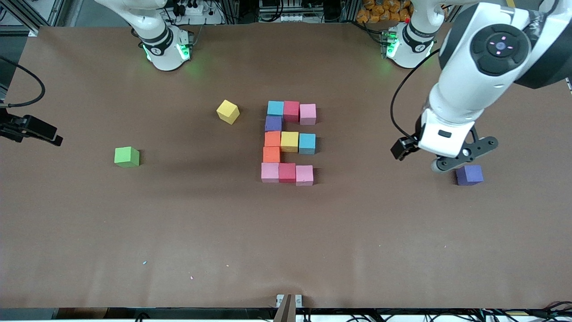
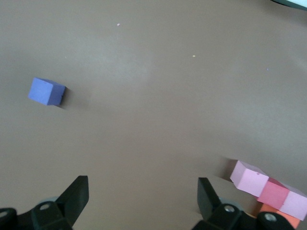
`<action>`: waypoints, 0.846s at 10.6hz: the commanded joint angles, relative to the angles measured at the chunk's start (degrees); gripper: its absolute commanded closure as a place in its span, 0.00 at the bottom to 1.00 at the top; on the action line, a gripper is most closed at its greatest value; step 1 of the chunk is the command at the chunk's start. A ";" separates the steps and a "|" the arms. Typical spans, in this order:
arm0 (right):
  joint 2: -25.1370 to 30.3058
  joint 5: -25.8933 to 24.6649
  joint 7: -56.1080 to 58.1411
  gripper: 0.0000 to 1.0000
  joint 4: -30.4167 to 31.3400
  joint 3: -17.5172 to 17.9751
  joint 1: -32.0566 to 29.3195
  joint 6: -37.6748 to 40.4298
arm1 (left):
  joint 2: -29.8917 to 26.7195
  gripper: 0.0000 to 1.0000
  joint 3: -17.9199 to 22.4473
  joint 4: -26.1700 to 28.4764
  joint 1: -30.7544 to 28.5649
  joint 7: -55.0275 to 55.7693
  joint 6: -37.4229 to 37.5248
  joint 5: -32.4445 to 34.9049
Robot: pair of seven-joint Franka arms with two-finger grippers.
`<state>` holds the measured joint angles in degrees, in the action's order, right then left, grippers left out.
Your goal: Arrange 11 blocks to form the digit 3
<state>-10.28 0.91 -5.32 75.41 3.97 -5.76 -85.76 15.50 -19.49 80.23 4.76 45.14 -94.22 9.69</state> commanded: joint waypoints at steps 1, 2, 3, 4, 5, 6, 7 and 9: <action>-0.36 0.59 0.14 0.00 -1.32 -0.11 -0.04 0.33 | -3.62 0.00 1.29 0.10 -3.00 -8.10 1.41 -4.22; -0.36 0.50 0.14 0.00 -1.32 -0.11 -0.04 0.33 | -4.68 0.00 2.61 0.45 -3.61 -11.71 1.50 -5.20; -0.36 0.50 0.14 0.00 -1.32 -0.11 0.04 0.33 | -6.34 0.00 4.97 1.15 -3.71 -15.31 2.28 -6.68; -0.27 0.50 0.14 0.00 -1.32 -0.19 -0.04 0.33 | -8.10 0.00 6.91 2.03 -3.80 -20.40 3.16 -9.22; -0.35 0.50 0.14 0.00 -1.32 -0.11 -0.13 0.33 | -9.86 0.00 9.01 3.00 -3.97 -23.67 3.69 -9.86; -0.36 0.50 0.14 0.00 -1.32 -0.19 -0.13 0.33 | -11.53 0.00 10.78 4.40 -3.97 -27.44 3.95 -10.91; -0.27 0.50 0.14 0.00 -1.32 -0.19 -0.04 0.33 | -13.54 0.00 12.53 6.59 -3.97 -31.74 4.04 -11.35; -0.27 0.41 0.14 0.00 -1.41 -0.19 -0.04 0.33 | -17.42 0.00 15.70 11.42 -3.53 -37.30 3.96 -11.36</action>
<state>-10.28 0.91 -5.32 75.15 3.89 -5.76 -85.80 2.75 -5.54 85.93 0.94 11.39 -89.72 -0.16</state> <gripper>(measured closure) 0.000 0.000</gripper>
